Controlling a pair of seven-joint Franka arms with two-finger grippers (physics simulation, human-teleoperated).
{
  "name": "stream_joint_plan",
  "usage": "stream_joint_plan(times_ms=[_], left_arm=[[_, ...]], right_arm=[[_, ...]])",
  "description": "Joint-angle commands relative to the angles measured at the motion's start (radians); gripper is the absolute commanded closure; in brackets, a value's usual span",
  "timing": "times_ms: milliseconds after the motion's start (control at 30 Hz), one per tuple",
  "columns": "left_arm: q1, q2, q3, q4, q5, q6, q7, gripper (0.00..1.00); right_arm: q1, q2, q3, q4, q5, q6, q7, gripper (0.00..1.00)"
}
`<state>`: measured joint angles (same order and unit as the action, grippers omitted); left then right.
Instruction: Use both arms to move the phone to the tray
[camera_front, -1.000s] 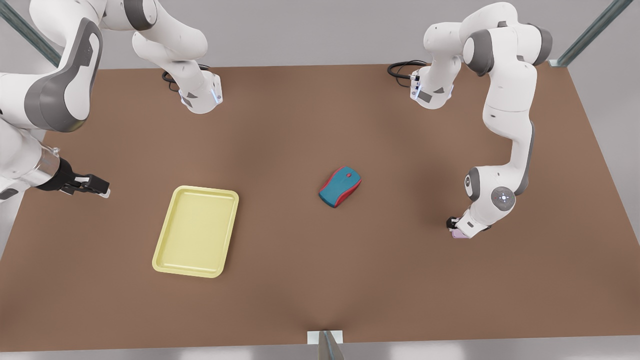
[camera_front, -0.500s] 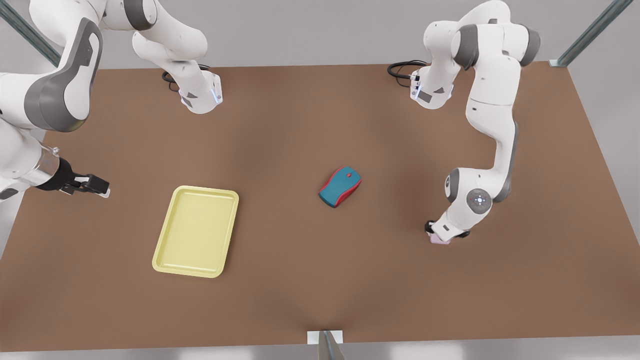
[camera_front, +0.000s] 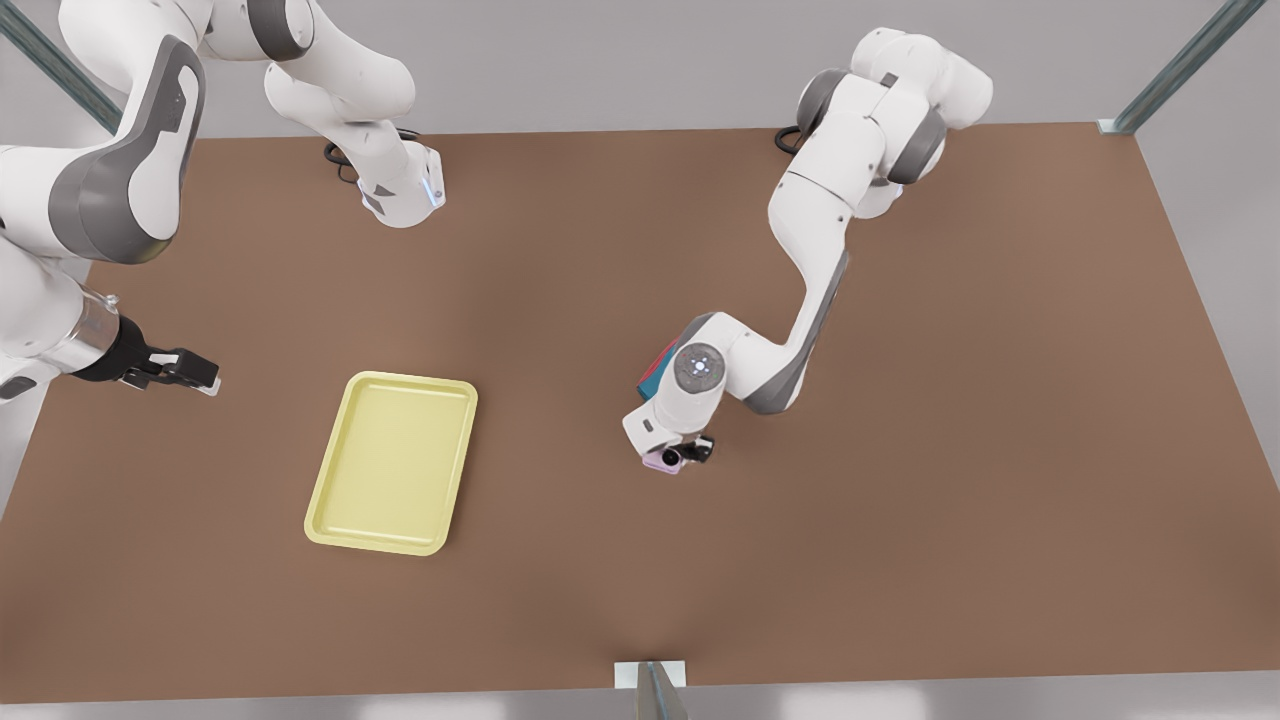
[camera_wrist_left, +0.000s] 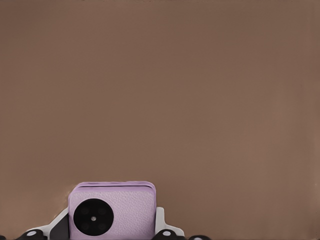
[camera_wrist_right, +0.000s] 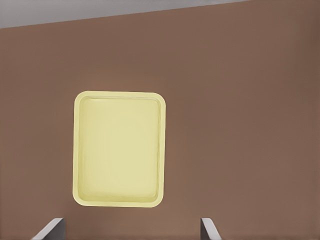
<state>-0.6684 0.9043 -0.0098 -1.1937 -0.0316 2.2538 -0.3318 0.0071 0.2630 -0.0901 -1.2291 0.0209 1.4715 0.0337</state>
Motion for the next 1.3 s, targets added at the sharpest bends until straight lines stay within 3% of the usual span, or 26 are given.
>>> stream_joint_plan(times_ms=[0, 167, 367, 633, 700, 900, 1000, 1067, 1133, 1200, 1267], left_arm=[[-0.025, 0.041, -0.019, 0.068, 0.001, -0.051, -0.467, 0.18], [-0.066, 0.188, -0.047, 0.319, 0.004, 0.010, -0.493, 0.18], [-0.119, 0.260, -0.067, 0.353, 0.006, 0.141, -0.483, 0.19], [-0.131, 0.323, -0.079, 0.376, 0.009, 0.147, -0.481, 0.19], [-0.131, 0.329, -0.081, 0.376, 0.009, 0.142, -0.480, 0.01], [-0.131, 0.329, -0.078, 0.378, 0.006, 0.119, -0.492, 0.00], [-0.057, 0.249, -0.064, 0.376, 0.006, -0.189, -0.481, 0.00], [0.099, 0.110, -0.065, 0.362, 0.012, -0.494, -0.330, 0.00], [0.286, -0.070, -0.061, 0.209, 0.004, -0.594, -0.118, 0.00], [0.443, -0.188, -0.049, 0.187, 0.015, -0.717, 0.097, 0.00], [0.451, -0.280, 0.043, 0.189, 0.018, -0.784, 0.255, 0.00]], right_arm=[[0.001, -0.001, 0.001, 0.000, 0.001, 0.000, 0.000, 0.00], [0.001, -0.001, 0.000, 0.000, 0.001, 0.003, 0.000, 0.00], [0.001, -0.001, 0.001, 0.000, 0.001, 0.003, 0.000, 0.00], [0.004, -0.068, 0.004, 0.005, 0.013, -0.100, 0.011, 0.00], [0.004, -0.070, 0.006, 0.005, 0.014, -0.100, 0.012, 0.00], [0.022, -0.045, 0.033, -0.007, -0.001, -0.057, -0.001, 0.00], [0.047, -0.030, 0.043, -0.044, -0.001, -0.050, -0.017, 0.00], [0.060, -0.030, 0.043, -0.059, -0.009, -0.016, -0.028, 0.00], [0.060, -0.010, 0.050, -0.064, -0.003, 0.029, -0.026, 0.00], [0.096, -0.019, 0.108, -0.124, -0.004, 0.075, -0.014, 0.00], [0.134, -0.002, 0.136, -0.155, 0.019, 0.090, 0.067, 0.00]])
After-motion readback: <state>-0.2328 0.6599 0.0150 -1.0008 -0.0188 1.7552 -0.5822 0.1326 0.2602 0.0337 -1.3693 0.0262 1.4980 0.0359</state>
